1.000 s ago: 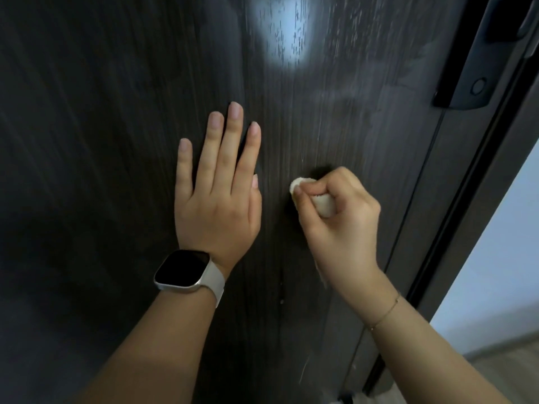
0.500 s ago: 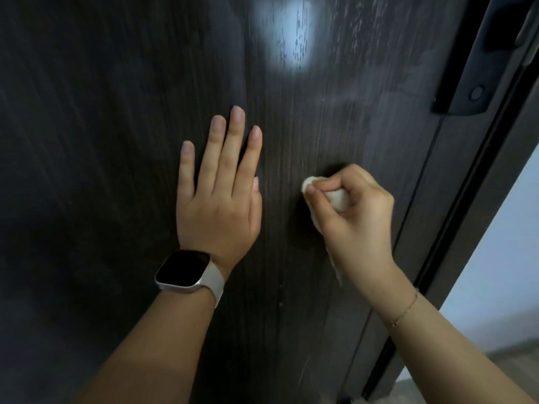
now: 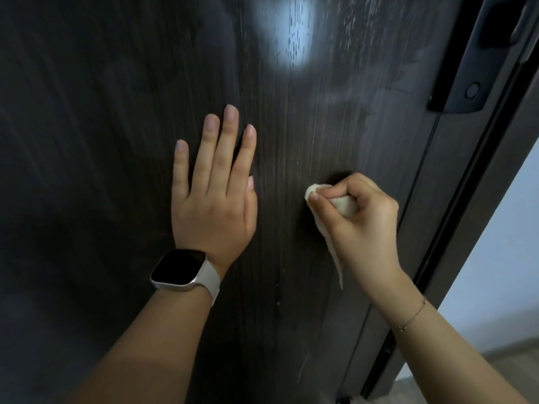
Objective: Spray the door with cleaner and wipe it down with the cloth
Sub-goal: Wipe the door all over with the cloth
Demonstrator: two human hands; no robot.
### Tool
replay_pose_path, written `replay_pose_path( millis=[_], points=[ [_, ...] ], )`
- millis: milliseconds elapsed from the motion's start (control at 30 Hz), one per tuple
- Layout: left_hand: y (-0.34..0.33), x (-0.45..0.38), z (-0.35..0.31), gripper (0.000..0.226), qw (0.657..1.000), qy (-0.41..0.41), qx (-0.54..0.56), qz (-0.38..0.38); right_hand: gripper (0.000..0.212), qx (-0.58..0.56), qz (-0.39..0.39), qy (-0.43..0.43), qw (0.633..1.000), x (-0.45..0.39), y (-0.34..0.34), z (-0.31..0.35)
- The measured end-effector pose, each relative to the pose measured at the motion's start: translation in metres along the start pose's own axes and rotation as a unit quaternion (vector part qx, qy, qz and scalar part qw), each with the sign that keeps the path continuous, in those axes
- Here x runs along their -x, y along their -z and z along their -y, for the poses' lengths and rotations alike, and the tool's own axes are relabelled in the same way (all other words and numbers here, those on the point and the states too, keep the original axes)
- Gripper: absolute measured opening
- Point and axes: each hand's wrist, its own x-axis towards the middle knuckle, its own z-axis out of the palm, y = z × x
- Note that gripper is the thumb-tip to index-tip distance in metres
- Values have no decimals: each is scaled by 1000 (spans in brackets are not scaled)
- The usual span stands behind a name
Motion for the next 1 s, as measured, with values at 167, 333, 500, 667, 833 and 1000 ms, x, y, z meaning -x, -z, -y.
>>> replay_pose_path(
  millis=[167, 333, 500, 667, 833, 1000],
  points=[
    [0, 1, 0, 52, 1000, 3, -8, -1, 15, 2, -18, 21, 1000, -9, -12, 14],
    [1, -1, -1, 52, 1000, 2, -6, -1, 16, 4, -8, 11, 1000, -1, -4, 6],
    [1, 0, 0, 51, 1000, 4, -8, 1, 15, 2, -18, 25, 1000, -8, -14, 15],
    [1, 0, -2, 50, 1000, 0, -8, -1, 15, 8, -21, 20, 1000, 2, -9, 9],
    [1, -1, 0, 50, 1000, 1, -8, -3, 15, 4, -21, 9, 1000, -1, -14, 11],
    [1, 0, -3, 50, 1000, 5, -14, -1, 15, 6, -28, 9, 1000, 1, -14, 15]
  ],
)
